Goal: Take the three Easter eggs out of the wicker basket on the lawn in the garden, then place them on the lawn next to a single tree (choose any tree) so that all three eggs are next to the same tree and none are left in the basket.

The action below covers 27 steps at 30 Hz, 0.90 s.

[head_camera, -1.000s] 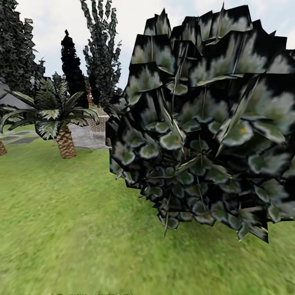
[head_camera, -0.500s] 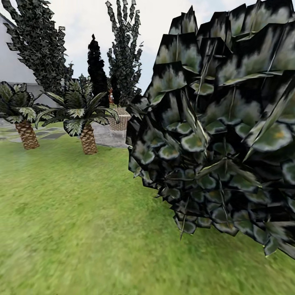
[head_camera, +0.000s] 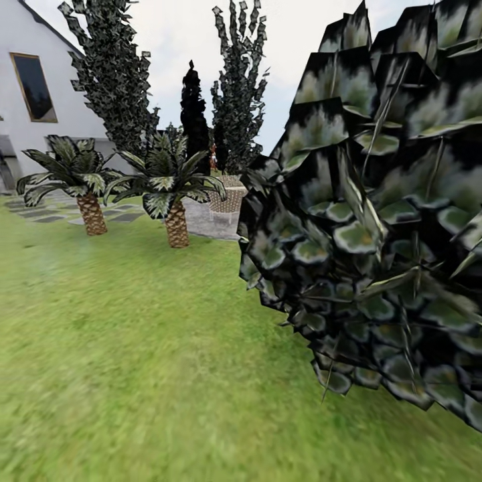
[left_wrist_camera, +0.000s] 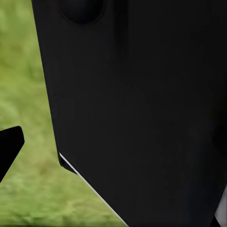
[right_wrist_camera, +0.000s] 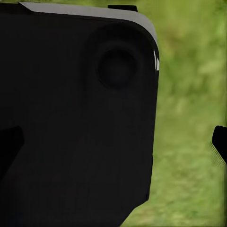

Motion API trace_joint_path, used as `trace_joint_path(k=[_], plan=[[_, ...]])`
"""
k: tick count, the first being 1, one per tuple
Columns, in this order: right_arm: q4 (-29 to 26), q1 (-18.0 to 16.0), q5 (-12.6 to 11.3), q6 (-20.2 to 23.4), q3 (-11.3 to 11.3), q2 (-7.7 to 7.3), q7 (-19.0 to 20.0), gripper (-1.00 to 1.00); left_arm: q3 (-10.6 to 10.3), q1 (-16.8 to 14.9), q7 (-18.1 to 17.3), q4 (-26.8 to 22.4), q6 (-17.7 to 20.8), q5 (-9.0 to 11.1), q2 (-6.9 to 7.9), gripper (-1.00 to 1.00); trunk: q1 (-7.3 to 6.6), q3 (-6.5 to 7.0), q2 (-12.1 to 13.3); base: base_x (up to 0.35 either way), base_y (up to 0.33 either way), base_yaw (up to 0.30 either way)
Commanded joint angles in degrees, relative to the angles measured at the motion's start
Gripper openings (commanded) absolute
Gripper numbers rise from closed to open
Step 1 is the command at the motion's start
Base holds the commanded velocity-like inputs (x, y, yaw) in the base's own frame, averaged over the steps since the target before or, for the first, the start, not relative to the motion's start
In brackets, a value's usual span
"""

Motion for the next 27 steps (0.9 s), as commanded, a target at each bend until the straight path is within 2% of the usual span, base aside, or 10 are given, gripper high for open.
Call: trace_joint_path(k=[1,27], plan=[[0.1,-0.1,0.0,0.0,0.0,0.02,-0.2,1.0,0.0,0.0,-0.1,0.0,0.0,-0.2,0.0,1.0,0.0,-0.04,0.0,0.0,0.0,0.3],[0.2,-0.1,0.1,-0.7,0.0,0.02,-1.2,1.0,0.0,0.0,-0.1,0.0,0.0,-0.2,-0.09,1.0,0.0,-0.04,0.0,0.0,0.0,0.3]])
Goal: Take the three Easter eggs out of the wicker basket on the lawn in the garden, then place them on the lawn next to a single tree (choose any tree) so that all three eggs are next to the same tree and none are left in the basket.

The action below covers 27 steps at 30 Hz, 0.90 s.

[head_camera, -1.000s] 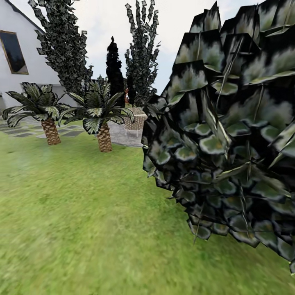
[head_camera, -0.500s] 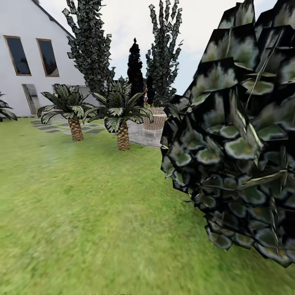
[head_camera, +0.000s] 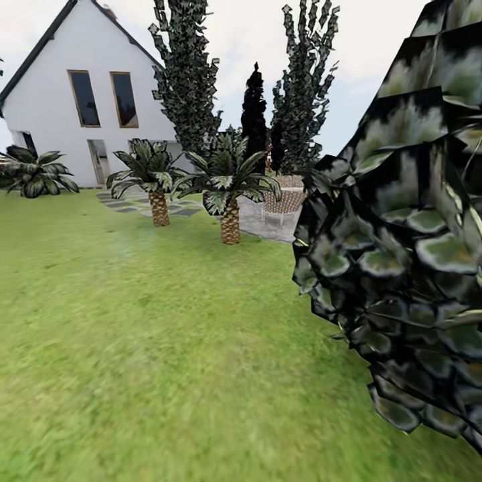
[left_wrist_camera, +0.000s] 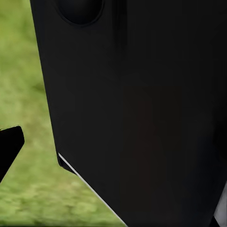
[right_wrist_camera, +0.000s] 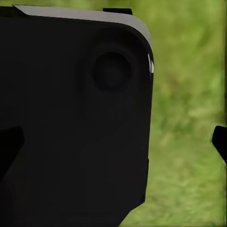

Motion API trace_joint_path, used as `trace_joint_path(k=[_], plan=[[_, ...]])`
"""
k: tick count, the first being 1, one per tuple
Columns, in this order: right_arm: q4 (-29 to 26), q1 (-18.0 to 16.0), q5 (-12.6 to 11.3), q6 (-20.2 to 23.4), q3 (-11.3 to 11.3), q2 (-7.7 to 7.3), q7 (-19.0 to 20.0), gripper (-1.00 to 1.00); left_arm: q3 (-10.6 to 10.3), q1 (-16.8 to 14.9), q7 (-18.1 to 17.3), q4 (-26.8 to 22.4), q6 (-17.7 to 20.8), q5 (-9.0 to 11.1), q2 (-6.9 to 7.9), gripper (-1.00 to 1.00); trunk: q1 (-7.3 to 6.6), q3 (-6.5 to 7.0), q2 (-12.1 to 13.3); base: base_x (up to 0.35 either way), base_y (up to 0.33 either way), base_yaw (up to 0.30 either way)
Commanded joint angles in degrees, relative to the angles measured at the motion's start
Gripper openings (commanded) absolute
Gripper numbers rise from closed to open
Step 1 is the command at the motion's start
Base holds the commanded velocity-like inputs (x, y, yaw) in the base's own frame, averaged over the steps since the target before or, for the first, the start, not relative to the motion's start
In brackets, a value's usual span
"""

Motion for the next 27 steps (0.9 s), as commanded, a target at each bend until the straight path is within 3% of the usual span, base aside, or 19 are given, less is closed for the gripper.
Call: trace_joint_path(k=[1,27], plan=[[0.2,-0.1,0.0,-0.1,0.0,0.02,-0.3,1.0,0.0,0.0,-0.1,0.0,0.0,-0.2,0.0,1.0,0.0,-0.04,0.0,0.0,0.0,0.3],[0.2,-0.1,0.1,-0.1,0.0,0.1,-0.7,1.0,0.0,0.0,-0.1,0.0,0.0,-0.2,0.0,1.0,0.0,-0.04,0.0,0.0,0.0,0.3]])
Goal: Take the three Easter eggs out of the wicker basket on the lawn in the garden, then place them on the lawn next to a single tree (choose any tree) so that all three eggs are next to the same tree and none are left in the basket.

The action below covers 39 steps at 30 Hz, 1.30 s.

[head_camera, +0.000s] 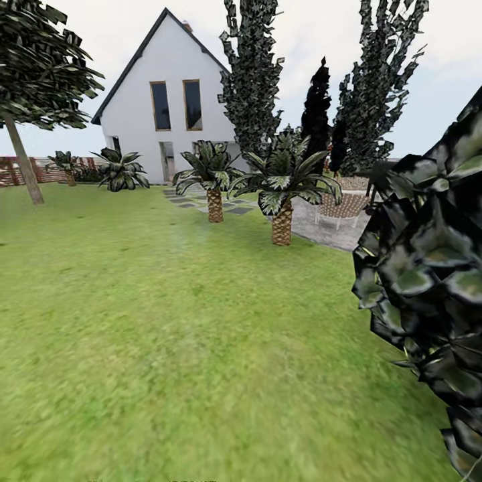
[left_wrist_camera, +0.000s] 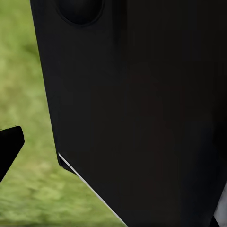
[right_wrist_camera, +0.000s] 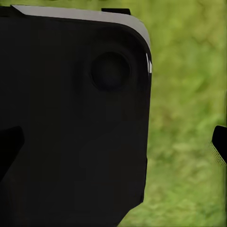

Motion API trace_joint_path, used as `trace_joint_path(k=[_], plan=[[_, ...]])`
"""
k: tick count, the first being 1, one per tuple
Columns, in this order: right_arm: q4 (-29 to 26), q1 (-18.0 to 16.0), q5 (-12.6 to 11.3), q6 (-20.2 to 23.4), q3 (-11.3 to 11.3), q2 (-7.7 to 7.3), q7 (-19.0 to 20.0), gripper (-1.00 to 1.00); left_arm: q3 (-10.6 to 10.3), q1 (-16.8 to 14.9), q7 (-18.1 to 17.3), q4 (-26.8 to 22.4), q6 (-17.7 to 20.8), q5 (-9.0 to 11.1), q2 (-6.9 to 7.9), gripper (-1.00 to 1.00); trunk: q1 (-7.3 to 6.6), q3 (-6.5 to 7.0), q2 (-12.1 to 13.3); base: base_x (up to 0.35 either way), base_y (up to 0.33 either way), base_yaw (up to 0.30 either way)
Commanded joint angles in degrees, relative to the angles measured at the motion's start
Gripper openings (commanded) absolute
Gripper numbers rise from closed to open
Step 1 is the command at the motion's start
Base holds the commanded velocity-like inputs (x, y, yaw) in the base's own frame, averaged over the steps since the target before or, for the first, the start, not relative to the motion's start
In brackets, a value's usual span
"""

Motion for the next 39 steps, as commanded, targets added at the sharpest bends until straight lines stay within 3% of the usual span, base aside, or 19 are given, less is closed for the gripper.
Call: trace_joint_path(k=[1,39], plan=[[0.1,-0.1,0.0,-0.1,0.0,0.02,-0.2,1.0,0.0,0.0,-0.1,0.0,0.0,-0.2,0.0,1.0,0.0,-0.04,0.0,0.0,0.0,0.3],[0.1,-0.1,0.0,-0.1,0.0,0.02,-0.2,1.0,0.0,0.0,-0.1,0.0,0.0,-0.2,0.0,1.0,0.0,-0.04,0.0,0.0,0.0,0.3]])
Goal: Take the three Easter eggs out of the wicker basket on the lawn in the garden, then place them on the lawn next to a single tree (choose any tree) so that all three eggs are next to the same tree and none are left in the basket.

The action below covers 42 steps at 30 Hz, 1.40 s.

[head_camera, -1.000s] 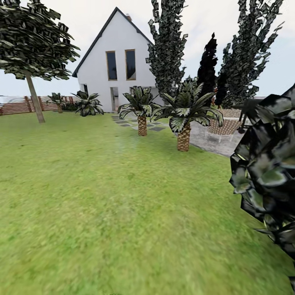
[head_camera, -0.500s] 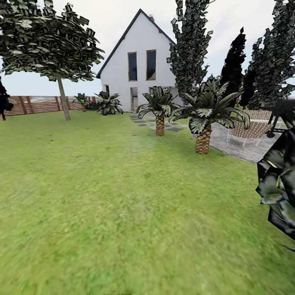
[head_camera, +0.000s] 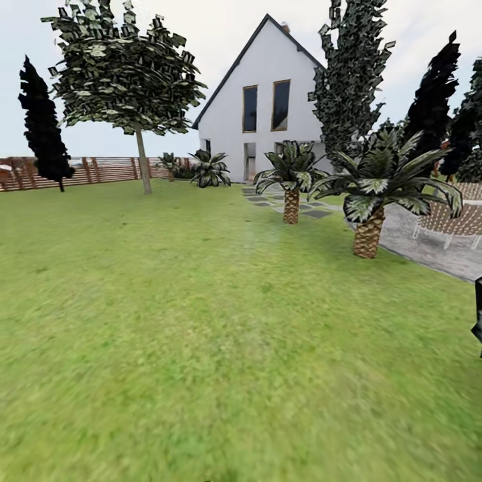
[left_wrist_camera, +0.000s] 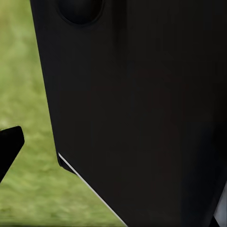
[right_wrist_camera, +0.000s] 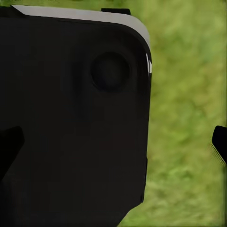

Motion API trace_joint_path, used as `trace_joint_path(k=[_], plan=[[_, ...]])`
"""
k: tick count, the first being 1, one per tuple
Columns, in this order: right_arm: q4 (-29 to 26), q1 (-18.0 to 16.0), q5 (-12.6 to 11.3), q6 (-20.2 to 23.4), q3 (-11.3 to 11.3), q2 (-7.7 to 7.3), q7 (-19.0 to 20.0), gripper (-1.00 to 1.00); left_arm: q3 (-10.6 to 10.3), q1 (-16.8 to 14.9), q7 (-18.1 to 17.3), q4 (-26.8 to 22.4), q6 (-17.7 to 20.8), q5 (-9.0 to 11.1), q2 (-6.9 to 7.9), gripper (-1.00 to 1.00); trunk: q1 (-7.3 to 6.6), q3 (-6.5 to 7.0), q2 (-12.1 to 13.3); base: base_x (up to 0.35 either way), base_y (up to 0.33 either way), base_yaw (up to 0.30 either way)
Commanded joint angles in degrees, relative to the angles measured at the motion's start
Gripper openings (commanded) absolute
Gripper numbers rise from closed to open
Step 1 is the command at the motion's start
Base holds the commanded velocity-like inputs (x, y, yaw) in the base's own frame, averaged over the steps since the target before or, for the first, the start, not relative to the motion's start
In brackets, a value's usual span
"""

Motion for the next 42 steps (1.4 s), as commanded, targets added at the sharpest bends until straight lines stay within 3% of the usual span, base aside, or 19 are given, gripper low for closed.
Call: trace_joint_path(k=[1,42], plan=[[0.2,-0.1,0.0,-0.1,0.0,0.02,-0.2,1.0,0.0,0.0,-0.1,0.0,0.0,-0.2,0.0,1.0,0.0,-0.04,0.0,0.0,0.0,0.3],[0.2,-0.1,0.0,-0.1,0.0,0.02,-0.2,1.0,0.0,0.0,-0.1,0.0,0.0,-0.2,0.0,1.0,0.0,-0.04,0.0,0.0,0.0,0.3]])
